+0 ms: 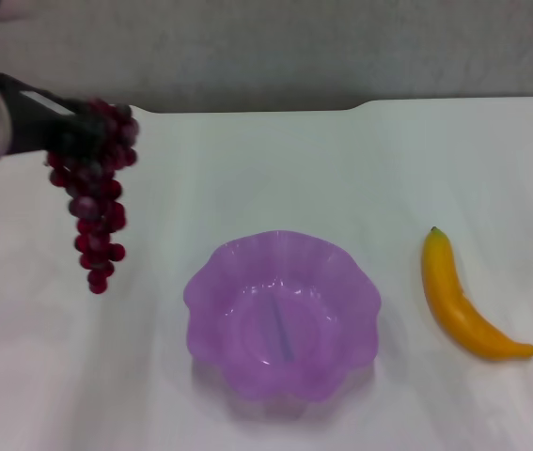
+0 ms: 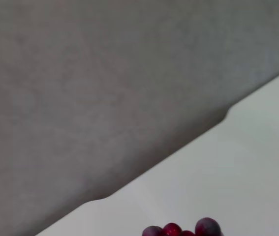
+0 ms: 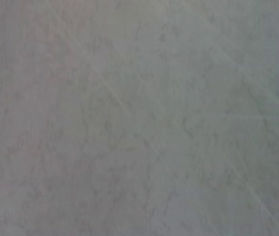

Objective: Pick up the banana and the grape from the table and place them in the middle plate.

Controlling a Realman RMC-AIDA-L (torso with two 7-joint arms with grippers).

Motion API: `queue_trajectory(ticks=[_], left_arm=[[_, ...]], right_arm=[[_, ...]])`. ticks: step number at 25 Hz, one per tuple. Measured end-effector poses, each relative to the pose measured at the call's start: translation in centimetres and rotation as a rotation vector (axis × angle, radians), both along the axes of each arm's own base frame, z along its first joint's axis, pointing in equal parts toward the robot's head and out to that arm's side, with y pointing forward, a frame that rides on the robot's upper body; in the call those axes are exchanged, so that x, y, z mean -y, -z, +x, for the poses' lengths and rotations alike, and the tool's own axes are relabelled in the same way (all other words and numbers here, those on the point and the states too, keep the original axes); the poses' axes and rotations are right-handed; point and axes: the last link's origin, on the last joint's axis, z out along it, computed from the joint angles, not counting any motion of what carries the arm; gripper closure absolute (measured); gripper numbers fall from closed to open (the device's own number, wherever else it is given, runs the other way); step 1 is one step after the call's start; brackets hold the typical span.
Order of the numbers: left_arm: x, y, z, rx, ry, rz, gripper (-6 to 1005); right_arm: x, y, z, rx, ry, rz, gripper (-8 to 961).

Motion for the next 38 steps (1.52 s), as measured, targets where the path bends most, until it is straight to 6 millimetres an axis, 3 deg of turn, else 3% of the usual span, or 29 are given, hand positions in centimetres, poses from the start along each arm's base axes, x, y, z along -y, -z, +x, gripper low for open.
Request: queue_trajectory(ticks=[9,24,38], left_arm=[[1.1,3.2,2.3,-0.029,0.071,-0.110,826],[2.4,6.2,5.3,-0.058,0.154,-0.218,829],[3.1,7.9,6.7,-0.074,0.201,-0.271,829]], right_arm=[[0.1,0.0,0.1,0.003,0.004,0.001,118],[0.3,-0.1,0.4,0.005,0.012,0.005,118],[0.1,-0.2,0.2,0.005,0.005,0.006,117]])
